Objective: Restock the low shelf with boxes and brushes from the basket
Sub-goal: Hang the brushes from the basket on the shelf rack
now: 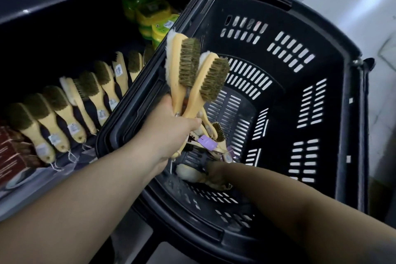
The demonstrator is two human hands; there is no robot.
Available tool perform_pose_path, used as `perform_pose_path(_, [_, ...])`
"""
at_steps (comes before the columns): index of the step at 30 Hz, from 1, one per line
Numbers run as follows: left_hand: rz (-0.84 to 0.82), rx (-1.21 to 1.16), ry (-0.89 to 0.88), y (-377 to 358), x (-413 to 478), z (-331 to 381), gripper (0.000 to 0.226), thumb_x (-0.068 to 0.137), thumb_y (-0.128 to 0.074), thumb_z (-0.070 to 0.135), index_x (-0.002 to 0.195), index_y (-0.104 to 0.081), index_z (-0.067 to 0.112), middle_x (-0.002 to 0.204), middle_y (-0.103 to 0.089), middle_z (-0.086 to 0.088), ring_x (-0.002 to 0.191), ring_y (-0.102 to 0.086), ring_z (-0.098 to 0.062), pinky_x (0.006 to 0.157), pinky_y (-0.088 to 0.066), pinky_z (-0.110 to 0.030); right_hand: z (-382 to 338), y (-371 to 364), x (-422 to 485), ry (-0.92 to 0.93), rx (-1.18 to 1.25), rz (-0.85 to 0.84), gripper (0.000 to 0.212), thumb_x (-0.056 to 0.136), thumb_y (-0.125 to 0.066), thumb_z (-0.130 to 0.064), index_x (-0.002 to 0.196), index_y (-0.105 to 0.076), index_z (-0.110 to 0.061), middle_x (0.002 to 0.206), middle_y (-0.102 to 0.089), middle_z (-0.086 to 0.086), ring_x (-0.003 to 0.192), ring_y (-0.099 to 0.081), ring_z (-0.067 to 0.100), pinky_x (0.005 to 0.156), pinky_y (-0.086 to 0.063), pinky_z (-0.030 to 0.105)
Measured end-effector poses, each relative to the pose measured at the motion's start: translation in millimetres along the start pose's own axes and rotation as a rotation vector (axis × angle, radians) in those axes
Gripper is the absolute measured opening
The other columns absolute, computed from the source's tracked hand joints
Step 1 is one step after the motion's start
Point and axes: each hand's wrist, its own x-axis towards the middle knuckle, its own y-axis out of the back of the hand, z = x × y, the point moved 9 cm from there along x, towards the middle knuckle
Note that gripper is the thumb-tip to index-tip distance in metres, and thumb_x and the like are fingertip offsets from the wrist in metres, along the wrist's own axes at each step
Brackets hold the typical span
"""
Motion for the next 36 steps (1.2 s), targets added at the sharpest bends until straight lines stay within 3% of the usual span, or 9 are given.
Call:
perform_pose_path(9, [0.013,-0.019,-0.072,3,-6,5,0.011,0.087,-0.064,0.026,0.092,-0.055,0.029,0.076,-0.061,0.008,0.057,-0.057,0.000,0.051,-0.047,-0.015,10,-36,-4,-0.246,0.363,-0.167,0.045,0.093,-0.051,-0.018,0.132,-0.046,0.003,0.137,-0.047,0.023,0.121,-0.048,0.034,0.102,-0.039,0.037])
perform_pose_path(13, [0.018,-0.079,-0.088,6,-7,8,0.008,0.087,-0.064,0.027,0.088,-0.057,0.024,0.066,-0.058,0.006,0.046,-0.055,0.002,0.048,-0.049,-0.014,1,16,-30,-0.184,0.537,-0.099,0.027,0.094,-0.045,-0.014,0.116,-0.055,-0.001,0.117,-0.061,0.019,0.098,-0.059,0.031,0.081,-0.046,0.035])
perform_pose_path(15, [0.009,-0.122,-0.086,5,-7,9,0.010,0.088,-0.063,0.028,0.090,-0.057,0.020,0.061,-0.058,0.005,0.049,-0.057,-0.003,0.054,-0.054,-0.022,-1,59,-53,-0.132,0.828,0.059,0.013,0.095,-0.042,-0.010,0.104,-0.051,-0.008,0.093,-0.063,0.012,0.075,-0.060,0.023,0.063,-0.050,0.030])
perform_pose_path(17, [0.001,-0.152,-0.092,4,-7,10,0.012,0.089,-0.060,0.028,0.090,-0.056,0.017,0.054,-0.060,0.007,0.050,-0.060,-0.004,0.054,-0.056,-0.024,-4,97,-91,-0.026,1.389,0.239,0.011,0.098,-0.043,-0.016,0.095,-0.051,-0.009,0.068,-0.057,0.005,0.053,-0.055,0.017,0.048,-0.049,0.025])
perform_pose_path(20, [-0.003,-0.161,-0.109,2,-9,14,0.013,0.090,-0.058,0.030,0.089,-0.056,0.018,0.060,-0.063,0.003,0.052,-0.064,-0.006,0.054,-0.056,-0.023,-15,130,-140,0.205,1.880,0.331,0.034,0.100,-0.036,-0.032,0.091,-0.057,-0.007,0.067,-0.058,0.004,0.058,-0.056,0.018,0.059,-0.053,0.031])
perform_pose_path(24, [-0.039,-0.182,-0.077,-5,-11,12,0.018,0.091,-0.055,0.041,0.101,-0.059,0.026,0.092,-0.069,-0.003,0.080,-0.070,-0.015,0.074,-0.059,-0.036,-29,155,-177,0.380,1.898,0.492,0.039,0.100,-0.036,-0.022,0.127,-0.048,0.003,0.106,-0.058,0.016,0.094,-0.060,0.025,0.089,-0.049,0.040])
perform_pose_path(28, [-0.050,-0.215,-0.047,-5,-16,12,0.022,0.090,-0.053,0.047,0.105,-0.059,0.032,0.111,-0.067,0.006,0.106,-0.061,-0.015,0.098,-0.046,-0.043,-40,165,-188,0.454,1.872,0.586,0.021,0.098,-0.039,-0.007,0.112,-0.053,-0.001,0.089,-0.062,0.010,0.077,-0.067,0.018,0.081,-0.053,0.033])
perform_pose_path(33, [-0.100,-0.228,-0.062,-10,-19,9,0.023,0.092,-0.053,0.041,0.100,-0.061,0.022,0.079,-0.073,0.001,0.073,-0.070,-0.014,0.071,-0.059,-0.036,-44,162,-183,0.419,1.931,0.557,0.015,0.090,-0.046,-0.006,0.077,-0.051,-0.005,0.064,-0.045,0.010,0.064,-0.047,0.025,0.062,-0.048,0.035])
perform_pose_path(36, [-0.109,-0.274,-0.091,-13,-22,13,0.023,0.092,-0.052,0.038,0.096,-0.062,0.018,0.061,-0.068,0.007,0.059,-0.066,-0.007,0.060,-0.058,-0.026,-41,162,-180,0.405,1.928,0.588,0.024,0.094,-0.048,-0.020,0.074,-0.053,-0.009,0.058,-0.043,0.003,0.057,-0.044,0.018,0.054,-0.045,0.028])
